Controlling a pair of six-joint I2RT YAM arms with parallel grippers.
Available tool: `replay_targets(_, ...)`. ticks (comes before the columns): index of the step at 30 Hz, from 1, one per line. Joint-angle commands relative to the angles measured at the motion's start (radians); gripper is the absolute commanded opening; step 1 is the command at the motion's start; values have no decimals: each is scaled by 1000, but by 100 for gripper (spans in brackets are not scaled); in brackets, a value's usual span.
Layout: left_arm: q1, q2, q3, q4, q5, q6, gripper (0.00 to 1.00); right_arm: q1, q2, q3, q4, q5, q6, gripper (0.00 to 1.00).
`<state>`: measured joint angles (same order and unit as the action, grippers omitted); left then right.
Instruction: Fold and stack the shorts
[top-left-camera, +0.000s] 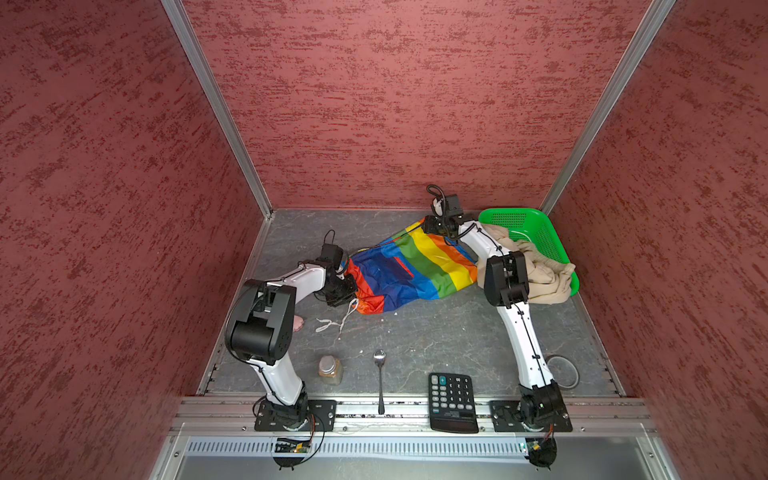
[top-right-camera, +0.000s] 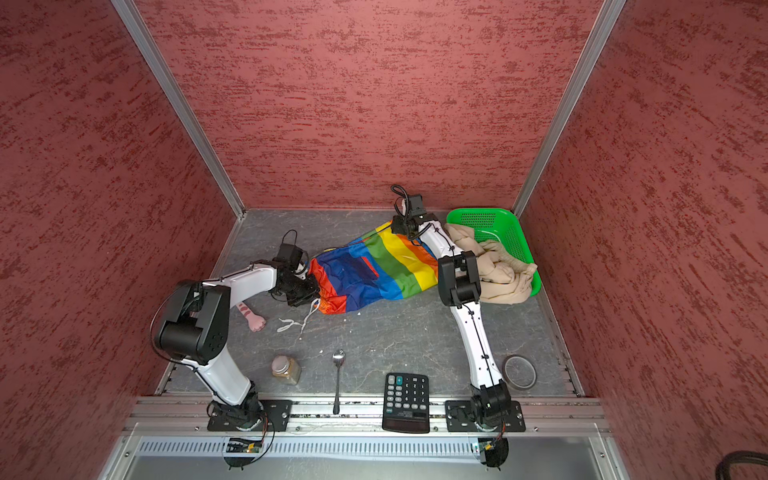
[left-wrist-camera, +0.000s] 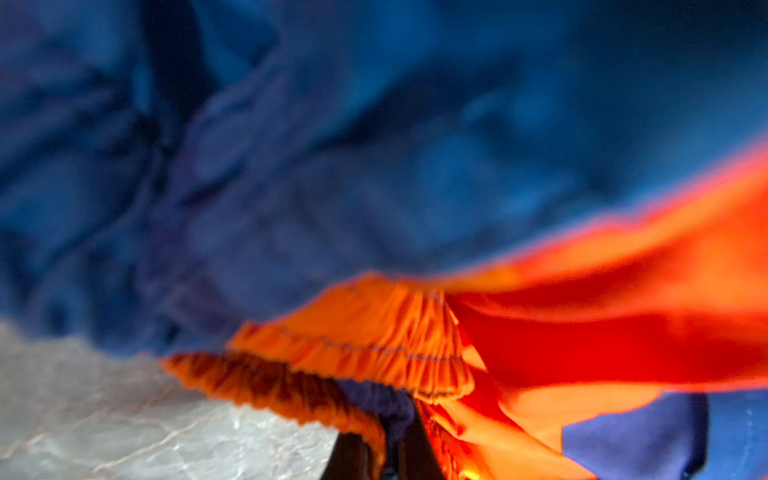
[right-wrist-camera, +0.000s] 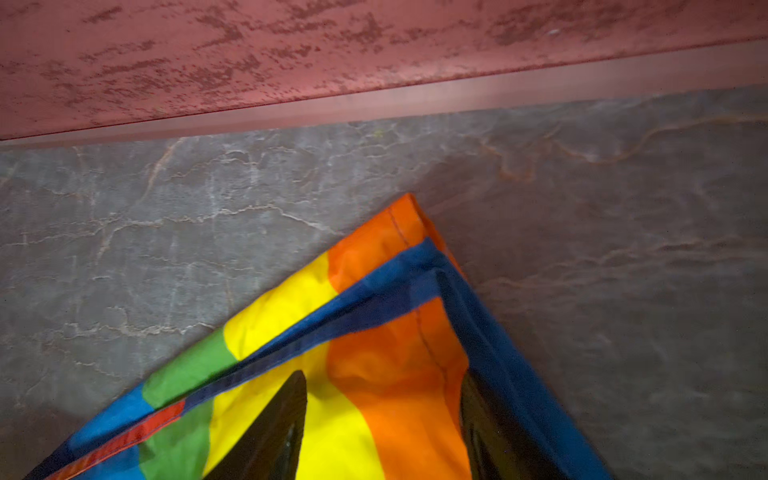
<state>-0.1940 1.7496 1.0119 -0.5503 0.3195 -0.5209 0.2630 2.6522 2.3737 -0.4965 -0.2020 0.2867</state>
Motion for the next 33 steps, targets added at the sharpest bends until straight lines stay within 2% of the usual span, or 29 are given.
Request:
replay_targets(1,-6,42,-6,-14,-3,19,11,2,1,-7,63,-43,18,41)
replay_targets(4,-6,50,-13,-10,0,20,11,-4,-1,-5,96,-31,37,9)
replay_targets(6,-6,54,-16,-9,0,21,11,-8,-1,-1,119,-19,53,0)
replay_targets(15,-7,84,-24,-6,6,27,11,-54,-1,20,215,154,129,0)
replay_targets(20,-5,110,-35,3,10,29,11,-69,80,129,204,132,149,0)
replay_targets(23,-2,124,-30,3,14,25,11,-68,118,163,187,101,152,15)
replay_targets(24,-2,124,-26,-1,15,24,11,-69,121,161,181,89,152,22)
replay_targets(25,-1,124,-20,-3,16,22,11,-68,121,162,170,76,150,33)
replay_targets(27,-1,118,-3,-13,17,19,11,-68,108,161,134,70,138,43)
replay_targets(31,1,94,38,-52,2,12,11,-61,14,110,53,131,92,54)
replay_targets(33,4,69,48,-66,0,12,11,-48,-92,-3,60,180,68,56)
